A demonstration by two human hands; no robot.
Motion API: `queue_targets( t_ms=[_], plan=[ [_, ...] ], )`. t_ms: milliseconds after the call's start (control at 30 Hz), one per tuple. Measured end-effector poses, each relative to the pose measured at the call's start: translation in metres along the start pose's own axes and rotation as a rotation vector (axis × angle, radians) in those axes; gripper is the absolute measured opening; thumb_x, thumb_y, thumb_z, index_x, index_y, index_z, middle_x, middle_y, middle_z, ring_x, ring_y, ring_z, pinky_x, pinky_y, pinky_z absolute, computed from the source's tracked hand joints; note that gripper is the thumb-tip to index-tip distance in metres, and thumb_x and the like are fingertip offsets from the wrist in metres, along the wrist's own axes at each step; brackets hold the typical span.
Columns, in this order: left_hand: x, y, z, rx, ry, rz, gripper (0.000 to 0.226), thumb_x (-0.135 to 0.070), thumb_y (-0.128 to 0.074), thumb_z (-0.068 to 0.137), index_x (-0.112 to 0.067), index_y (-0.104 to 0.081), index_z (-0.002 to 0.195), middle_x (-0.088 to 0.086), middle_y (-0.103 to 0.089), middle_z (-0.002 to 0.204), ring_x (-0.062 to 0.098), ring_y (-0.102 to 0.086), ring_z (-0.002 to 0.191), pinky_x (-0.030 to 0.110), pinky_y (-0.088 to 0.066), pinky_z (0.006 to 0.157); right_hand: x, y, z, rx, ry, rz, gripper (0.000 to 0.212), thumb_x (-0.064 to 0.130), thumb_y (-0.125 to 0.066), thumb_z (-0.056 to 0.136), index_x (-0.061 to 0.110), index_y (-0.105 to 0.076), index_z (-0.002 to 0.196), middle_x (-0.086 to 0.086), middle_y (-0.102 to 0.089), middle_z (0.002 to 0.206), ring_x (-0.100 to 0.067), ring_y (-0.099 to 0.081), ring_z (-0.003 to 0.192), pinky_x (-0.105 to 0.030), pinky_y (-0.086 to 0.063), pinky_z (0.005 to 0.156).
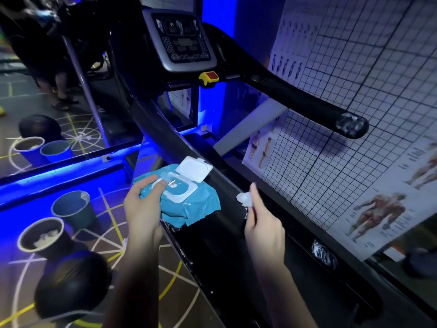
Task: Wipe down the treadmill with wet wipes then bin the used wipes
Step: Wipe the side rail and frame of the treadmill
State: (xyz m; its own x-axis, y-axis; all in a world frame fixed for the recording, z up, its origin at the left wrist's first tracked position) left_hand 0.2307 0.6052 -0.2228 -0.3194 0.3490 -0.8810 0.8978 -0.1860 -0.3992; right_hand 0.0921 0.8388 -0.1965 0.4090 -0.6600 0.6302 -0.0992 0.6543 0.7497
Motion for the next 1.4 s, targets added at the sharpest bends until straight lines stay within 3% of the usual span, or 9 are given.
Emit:
queue_targets(
  t_ms=[167, 533, 667, 767, 867, 1100, 1200, 1333, 1400],
  plan=[
    [0.004, -0.005, 0.0, -0.035, -0.015, -0.011, 0.025, -0.009, -0.078, 0.094, -0.011, -0.073, 0.119, 0.01, -0.076, 0.111, 0.02, -0.079, 0.088, 0.031, -0.065, 0.073, -0.014, -0.014, -0.001, -0.054, 0.15, 0.077, 0.038, 0.017, -0.052, 0.102, 0.024, -0.061, 0.139, 0.007, -0.054, 0.147, -0.008, -0.044, 0.141, -0.026, -0.041, 0.113],
    [-0.015, 0.008, -0.011, -0.192, -0.122, 0.071, 0.026, -0.013, -0.081, 0.09, -0.013, -0.077, 0.116, 0.009, -0.077, 0.109, 0.025, -0.077, 0.099, 0.039, -0.063, 0.089, 0.005, -0.006, 0.038, 0.031, 0.123, -0.091, 0.03, 0.033, -0.051, 0.104, 0.025, -0.072, 0.124, 0.008, -0.067, 0.13, -0.021, -0.067, 0.115, -0.032, -0.05, 0.087],
    [-0.014, 0.017, -0.019, -0.237, -0.153, 0.074, 0.026, -0.013, -0.083, 0.088, -0.015, -0.078, 0.113, 0.01, -0.077, 0.112, 0.025, -0.076, 0.103, 0.041, -0.062, 0.094, 0.02, -0.015, 0.055, 0.212, 0.181, -0.25, 0.03, 0.03, -0.042, 0.105, 0.028, -0.072, 0.102, -0.003, -0.071, 0.099, -0.032, -0.064, 0.089, -0.036, -0.043, 0.073],
    [-0.013, 0.019, -0.028, -0.257, -0.157, 0.05, 0.028, -0.013, -0.083, 0.088, -0.015, -0.077, 0.115, 0.009, -0.077, 0.114, 0.023, -0.075, 0.104, 0.037, -0.062, 0.092, 0.016, -0.002, 0.072, 0.274, 0.12, 0.108, 0.026, 0.023, -0.054, 0.087, 0.034, -0.06, 0.063, -0.007, -0.053, 0.063, -0.028, -0.046, 0.065, -0.034, -0.045, 0.066],
    [-0.01, 0.021, -0.038, -0.261, -0.148, 0.026, 0.027, -0.014, -0.083, 0.088, -0.016, -0.077, 0.114, 0.009, -0.076, 0.115, 0.023, -0.076, 0.103, 0.038, -0.063, 0.091, -0.013, 0.033, 0.083, 0.134, -0.033, 0.491, 0.015, 0.026, -0.069, 0.081, 0.038, -0.078, 0.08, 0.01, -0.073, 0.074, -0.007, -0.066, 0.074, -0.023, -0.051, 0.074],
    [0.004, 0.033, -0.067, -0.328, -0.163, 0.003, 0.021, -0.015, -0.083, 0.089, -0.024, -0.076, 0.107, 0.006, -0.074, 0.119, 0.02, -0.075, 0.106, 0.037, -0.063, 0.09, -0.06, 0.045, 0.07, -0.027, -0.354, 1.207, 0.019, -0.006, -0.068, 0.086, 0.008, -0.077, 0.096, -0.006, -0.078, 0.088, -0.016, -0.073, 0.083, -0.023, -0.055, 0.072],
    [0.017, 0.041, -0.079, -0.355, -0.162, -0.019, 0.023, -0.014, -0.082, 0.09, -0.022, -0.075, 0.111, 0.005, -0.074, 0.119, 0.016, -0.076, 0.1, 0.024, -0.061, 0.073, -0.049, 0.039, 0.05, -0.015, -0.257, 1.068, 0.025, -0.001, -0.059, 0.093, 0.016, -0.078, 0.088, 0.016, -0.075, 0.077, 0.003, -0.07, 0.078, -0.009, -0.05, 0.072],
    [0.026, 0.04, -0.086, -0.347, -0.152, -0.025, 0.028, -0.011, -0.079, 0.093, -0.014, -0.074, 0.12, 0.004, -0.072, 0.12, 0.013, -0.075, 0.097, 0.017, -0.058, 0.063, -0.043, 0.005, 0.022, 0.228, 0.038, 0.643, 0.017, 0.006, -0.053, 0.09, 0.004, -0.069, 0.096, 0.014, -0.066, 0.101, -0.009, -0.062, 0.105, -0.037, -0.05, 0.099],
    [0.025, 0.039, -0.084, -0.33, -0.151, -0.022, 0.029, -0.013, -0.078, 0.094, -0.015, -0.073, 0.122, 0.001, -0.072, 0.118, 0.014, -0.075, 0.099, 0.017, -0.059, 0.064, -0.046, -0.004, 0.016, 0.318, 0.128, 0.47, 0.043, 0.002, -0.05, 0.091, 0.006, -0.062, 0.132, 0.008, -0.053, 0.138, -0.005, -0.047, 0.133, -0.015, -0.035, 0.112]
  ],
)
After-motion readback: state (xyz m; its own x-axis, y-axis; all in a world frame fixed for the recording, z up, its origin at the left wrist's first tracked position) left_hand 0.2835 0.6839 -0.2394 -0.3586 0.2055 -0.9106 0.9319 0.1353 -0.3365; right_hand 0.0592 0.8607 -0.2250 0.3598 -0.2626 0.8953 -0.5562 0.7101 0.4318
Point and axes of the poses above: each hand's wrist, its own z-axis towards the middle knuckle, its own y-axis out of the back of the hand, x = y × z, the point moved 7 cm from there along z, towards the middle knuckle
